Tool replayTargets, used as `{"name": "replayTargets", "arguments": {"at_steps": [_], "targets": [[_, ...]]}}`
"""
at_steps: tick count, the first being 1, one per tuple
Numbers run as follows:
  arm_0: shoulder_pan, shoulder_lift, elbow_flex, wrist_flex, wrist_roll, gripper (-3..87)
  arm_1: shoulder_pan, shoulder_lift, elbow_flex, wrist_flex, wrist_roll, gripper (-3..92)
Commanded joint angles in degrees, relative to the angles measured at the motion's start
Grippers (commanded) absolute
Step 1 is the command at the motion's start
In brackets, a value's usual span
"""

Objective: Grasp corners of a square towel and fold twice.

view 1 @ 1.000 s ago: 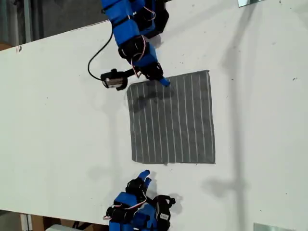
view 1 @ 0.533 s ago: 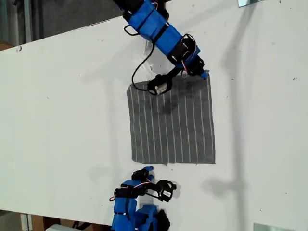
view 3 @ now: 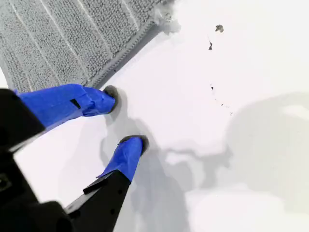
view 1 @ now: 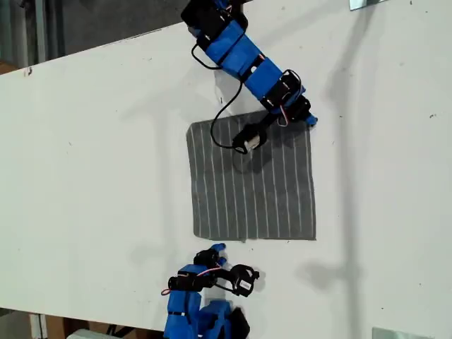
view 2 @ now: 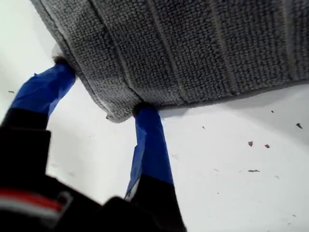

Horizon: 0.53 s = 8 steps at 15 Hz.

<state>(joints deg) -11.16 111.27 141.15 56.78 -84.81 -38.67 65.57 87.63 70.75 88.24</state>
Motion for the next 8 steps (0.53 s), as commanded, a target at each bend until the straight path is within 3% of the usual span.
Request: {"name": "replayTargets", "arguments": {"at_steps": [1,2,3,8], "targets": [[-0.3,1.9,-0.1,-0.9,0.5,15.9,1.5,-0.1,-1.0,-0.4,-0.5,23.5],[-0.3,1.9,-0.1,-0.9,0.4,16.7,1.7,-0.2,-1.0,-0.4,-0.5,7.1],[-0.1,1.9,0.0,-0.9,0.2,17.1,1.8,-0.4,-1.0,-0.6,-0.3,-0.1],[8.2,-0.3,-5.1,1.1,-5.5,19.6,2.1,-1.6,-1.8,-0.8,0.2,-0.1]]}}
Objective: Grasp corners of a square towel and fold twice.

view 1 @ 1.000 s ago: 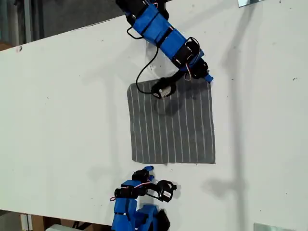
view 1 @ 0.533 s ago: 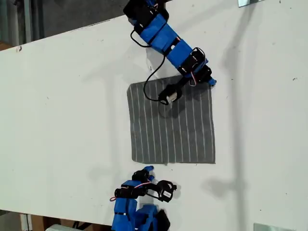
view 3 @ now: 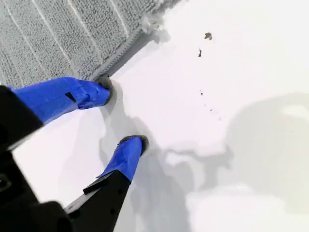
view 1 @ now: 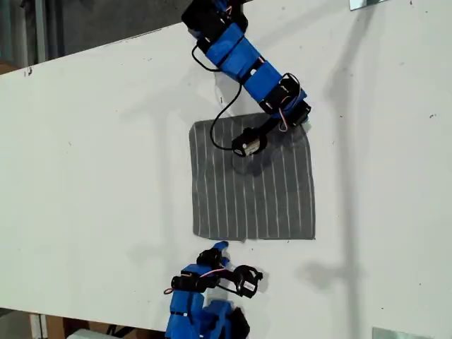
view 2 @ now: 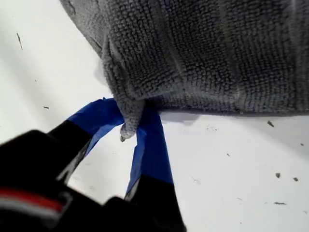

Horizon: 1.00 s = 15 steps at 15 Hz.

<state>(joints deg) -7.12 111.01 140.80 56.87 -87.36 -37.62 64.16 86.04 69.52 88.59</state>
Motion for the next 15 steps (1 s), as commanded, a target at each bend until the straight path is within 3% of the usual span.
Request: {"name": "replayTargets", "arguments": {"at_steps": [1,4,7,15], "targets": [[8.5,-4.0,-12.5,6.7,-5.9,20.1,1.2,-0.4,-0.4,0.5,-0.2,-0.1],[22.0,-26.4,-47.7,24.7,-10.5,24.2,1.4,-1.1,-0.5,0.8,0.2,-0.1],[30.1,-42.6,-70.8,31.3,-13.1,26.9,1.1,-1.8,-0.5,0.7,0.4,-0.1],[41.0,-51.5,-84.4,31.6,-15.5,27.2,1.6,-3.2,-1.0,1.0,0.5,-0.1]]}}
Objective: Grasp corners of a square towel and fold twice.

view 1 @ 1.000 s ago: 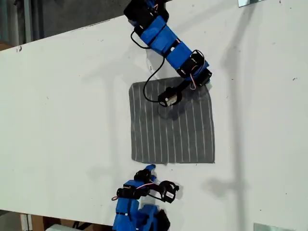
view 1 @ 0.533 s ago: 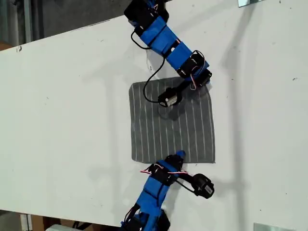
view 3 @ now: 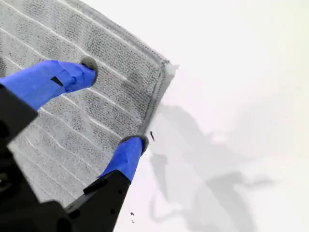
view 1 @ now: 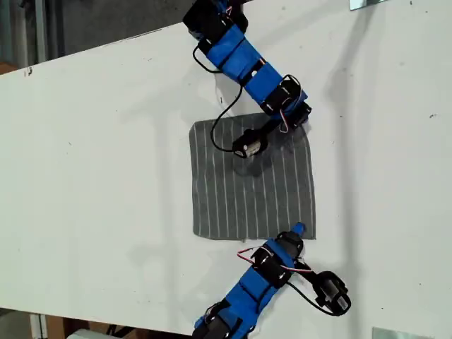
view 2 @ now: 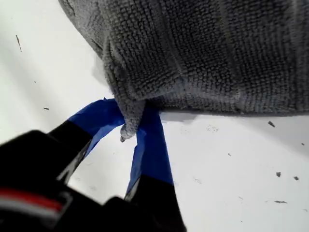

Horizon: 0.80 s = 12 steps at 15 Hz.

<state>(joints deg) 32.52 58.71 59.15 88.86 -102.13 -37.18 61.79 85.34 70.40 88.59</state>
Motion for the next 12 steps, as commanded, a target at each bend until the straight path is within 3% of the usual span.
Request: {"name": "replayTargets", "arguments": {"at_steps": [1,12], "targets": [[1.8,-0.2,-2.7,-2.4,-0.2,27.2,1.2,-0.8,-0.3,0.1,0.4,-0.1],[-0.6,-13.0,-4.7,-14.9,4.2,25.1,1.2,-2.0,-2.9,0.7,0.0,-0.1]]}}
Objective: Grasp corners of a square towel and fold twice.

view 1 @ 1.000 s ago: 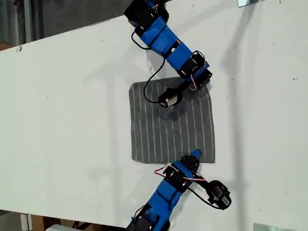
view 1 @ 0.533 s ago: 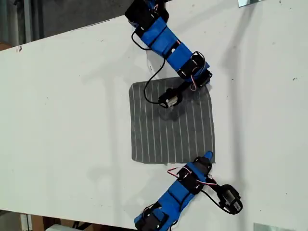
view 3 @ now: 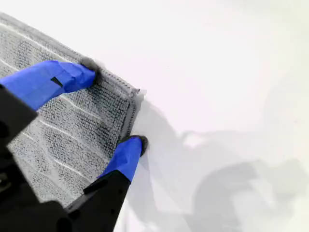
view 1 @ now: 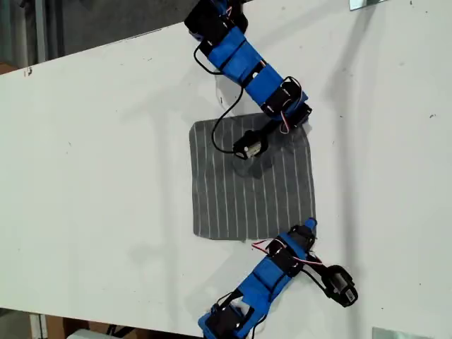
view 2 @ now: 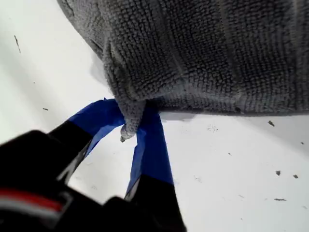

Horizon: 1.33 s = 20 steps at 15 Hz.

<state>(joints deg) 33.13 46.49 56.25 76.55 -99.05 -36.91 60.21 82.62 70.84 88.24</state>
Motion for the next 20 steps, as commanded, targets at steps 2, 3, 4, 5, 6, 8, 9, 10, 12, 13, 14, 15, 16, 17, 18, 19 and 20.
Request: {"name": "replayTargets", "arguments": {"at_steps": [2,3,4,5,6,8,9,10,12,13,14,15,16,17,18,19,20], "targets": [[-1.5,-3.2,-3.6,-4.7,2.4,-0.1,0.7,-0.9,-0.9,0.4,0.4,-0.1],[-1.3,-3.3,-4.1,-5.2,2.9,-0.2,0.6,-0.9,-1.1,0.4,0.5,-0.1],[-1.1,-3.3,-4.9,-5.2,3.1,-0.2,0.6,-1.0,-1.3,0.4,0.5,-0.1],[-1.1,-3.3,-5.8,-5.2,3.3,-0.2,0.6,-1.1,-1.8,0.4,0.5,-0.1],[-1.0,-3.1,-6.6,-4.8,3.6,-0.2,0.5,-1.1,-3.0,1.4,0.7,-0.1],[-1.0,-1.2,-6.9,-3.2,3.4,-0.2,-0.2,-1.0,-7.8,5.5,0.9,-0.1],[-0.9,0.4,-7.2,-2.0,3.4,-0.2,-0.5,-0.8,-11.4,8.5,0.9,-0.1],[-0.7,2.9,-7.6,-2.1,5.0,-0.2,-1.1,-0.3,-15.3,11.5,0.9,-0.1],[-0.1,9.0,-8.3,-6.2,13.6,-0.2,-2.2,1.8,-23.0,18.0,1.4,-0.1],[-0.3,11.6,-8.5,-6.3,16.8,-0.2,-2.5,4.0,-24.5,19.9,1.7,-0.1],[-0.8,14.0,-8.4,-6.1,18.9,-0.2,-2.5,6.7,-24.5,20.8,1.7,-0.1],[-1.3,16.2,-8.4,-6.1,20.8,-0.2,-2.4,8.9,-24.5,21.8,1.3,-0.1],[-2.0,18.3,-8.3,-6.0,22.5,-0.2,-1.9,11.0,-24.4,22.9,1.1,-0.1],[-3.1,20.3,-8.0,-4.5,22.8,-0.2,-1.1,13.0,-24.1,24.0,0.8,-0.1],[-4.6,22.3,-6.9,-2.5,22.3,-0.2,0.1,15.6,-22.2,24.2,0.1,-0.1],[-6.2,23.6,-6.2,-0.5,22.6,-0.2,1.7,18.8,-19.1,24.3,0.0,-0.1],[-8.1,24.3,-5.8,2.2,23.0,-0.2,4.0,22.1,-14.8,25.2,-0.3,-0.1]]}}
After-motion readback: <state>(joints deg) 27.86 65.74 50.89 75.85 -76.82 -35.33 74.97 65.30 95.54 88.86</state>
